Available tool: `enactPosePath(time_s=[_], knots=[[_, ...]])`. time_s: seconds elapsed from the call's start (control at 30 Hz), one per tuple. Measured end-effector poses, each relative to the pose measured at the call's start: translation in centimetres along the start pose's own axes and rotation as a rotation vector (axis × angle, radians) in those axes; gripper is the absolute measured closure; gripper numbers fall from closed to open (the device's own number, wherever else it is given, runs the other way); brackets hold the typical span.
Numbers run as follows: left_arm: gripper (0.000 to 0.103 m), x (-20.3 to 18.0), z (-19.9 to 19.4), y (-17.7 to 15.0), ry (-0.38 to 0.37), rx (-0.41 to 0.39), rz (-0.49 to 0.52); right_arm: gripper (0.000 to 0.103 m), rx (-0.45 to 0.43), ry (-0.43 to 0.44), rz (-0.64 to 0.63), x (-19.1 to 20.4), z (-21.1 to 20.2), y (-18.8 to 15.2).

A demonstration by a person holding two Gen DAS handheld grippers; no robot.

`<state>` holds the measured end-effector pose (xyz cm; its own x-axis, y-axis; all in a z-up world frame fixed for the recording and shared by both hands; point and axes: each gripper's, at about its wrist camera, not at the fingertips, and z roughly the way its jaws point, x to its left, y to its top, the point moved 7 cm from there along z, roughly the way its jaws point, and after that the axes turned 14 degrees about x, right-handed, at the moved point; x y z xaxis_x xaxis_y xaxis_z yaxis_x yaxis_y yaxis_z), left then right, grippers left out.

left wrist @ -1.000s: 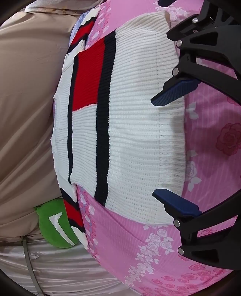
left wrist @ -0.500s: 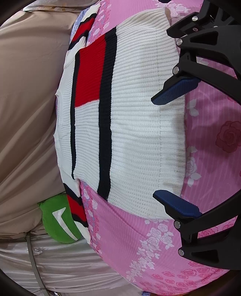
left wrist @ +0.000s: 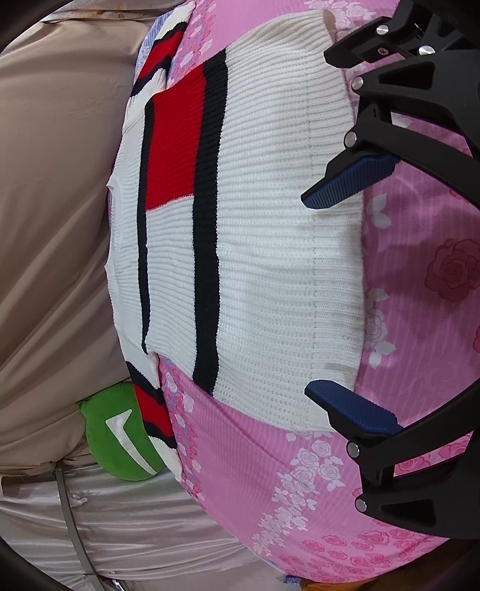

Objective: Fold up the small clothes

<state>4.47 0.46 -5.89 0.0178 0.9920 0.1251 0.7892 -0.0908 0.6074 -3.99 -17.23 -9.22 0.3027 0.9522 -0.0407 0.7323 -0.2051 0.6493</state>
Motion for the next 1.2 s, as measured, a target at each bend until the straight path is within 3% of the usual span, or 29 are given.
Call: enactPosePath(time_s=[0.33, 0.47, 1.2], knots=[[0.011, 0.18, -0.52, -0.07, 0.009, -0.029, -0.008, 0.005, 0.0, 0.004, 0.0, -0.1, 0.05, 0.0], [0.009, 0.06, -0.16, -0.15, 0.031, -0.006, -0.002, 0.007, 0.01, -0.006, -0.006, -0.03, 0.19, -0.07], [0.009, 0.18, -0.05, -0.16, 0.004, 0.001, -0.014, 0.007, 0.013, -0.007, -0.008, 0.12, 0.4, -0.29]])
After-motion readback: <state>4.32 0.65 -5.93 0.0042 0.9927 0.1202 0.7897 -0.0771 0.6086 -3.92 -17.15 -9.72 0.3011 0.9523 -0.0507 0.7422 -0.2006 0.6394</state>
